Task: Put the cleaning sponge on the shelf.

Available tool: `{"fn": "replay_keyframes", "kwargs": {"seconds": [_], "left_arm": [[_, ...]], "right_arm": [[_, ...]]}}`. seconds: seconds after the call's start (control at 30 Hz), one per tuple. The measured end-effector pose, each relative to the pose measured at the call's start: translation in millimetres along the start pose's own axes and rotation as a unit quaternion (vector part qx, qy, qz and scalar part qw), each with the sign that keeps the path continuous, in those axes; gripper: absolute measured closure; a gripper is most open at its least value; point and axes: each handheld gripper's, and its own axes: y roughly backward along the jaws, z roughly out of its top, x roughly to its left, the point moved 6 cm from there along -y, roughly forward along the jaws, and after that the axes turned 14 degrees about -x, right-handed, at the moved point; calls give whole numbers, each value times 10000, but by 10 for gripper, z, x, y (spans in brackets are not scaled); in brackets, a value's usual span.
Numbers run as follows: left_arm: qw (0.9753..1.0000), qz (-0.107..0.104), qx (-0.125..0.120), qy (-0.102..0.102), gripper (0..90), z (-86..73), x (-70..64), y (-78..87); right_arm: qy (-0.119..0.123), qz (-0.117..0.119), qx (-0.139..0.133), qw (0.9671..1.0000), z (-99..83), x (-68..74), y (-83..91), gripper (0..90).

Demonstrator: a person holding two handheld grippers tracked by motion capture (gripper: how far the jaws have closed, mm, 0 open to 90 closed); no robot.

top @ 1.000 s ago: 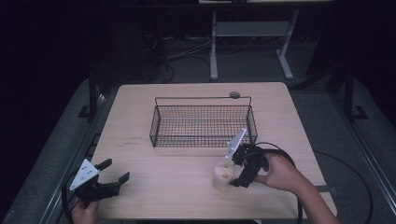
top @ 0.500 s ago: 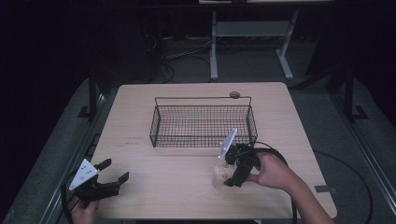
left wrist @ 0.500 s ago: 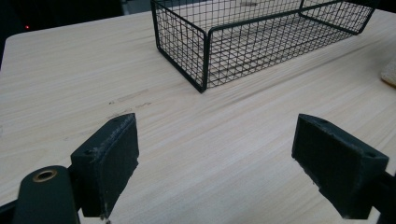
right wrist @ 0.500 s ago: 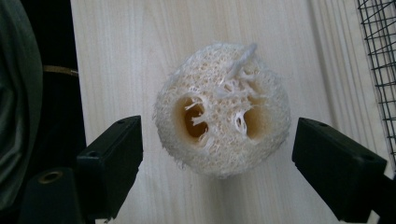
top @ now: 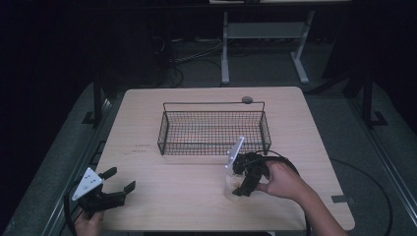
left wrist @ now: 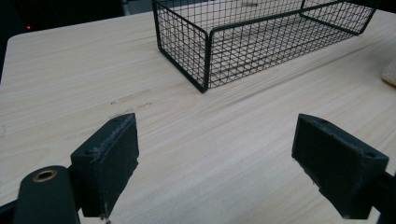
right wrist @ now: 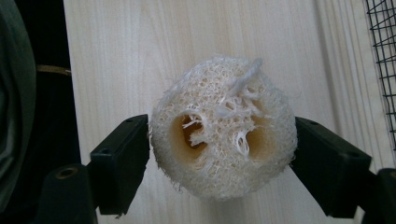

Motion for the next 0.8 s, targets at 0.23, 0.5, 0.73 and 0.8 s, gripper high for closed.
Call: {"fn": "replay_keyframes", "kwargs": {"seconds": [0.23, 0.5, 0.73, 0.8], "left_arm": [[10000, -8, 1, 1, 139, 2, -7, 4], [10000, -18, -4, -7, 139, 4, -7, -2], [10000, 7, -12, 4, 139, 9, -1, 7], [10000, 2, -19, 7, 139, 9, 0, 7]], "right_arm": [[-6, 87, -9, 10000, 15, 5, 7, 277], [17, 68, -106, 9999, 109, -7, 117, 279], [57, 91, -128, 9999, 189, -17, 170, 280], [82, 86, -121, 9999, 215, -27, 185, 280]]}}
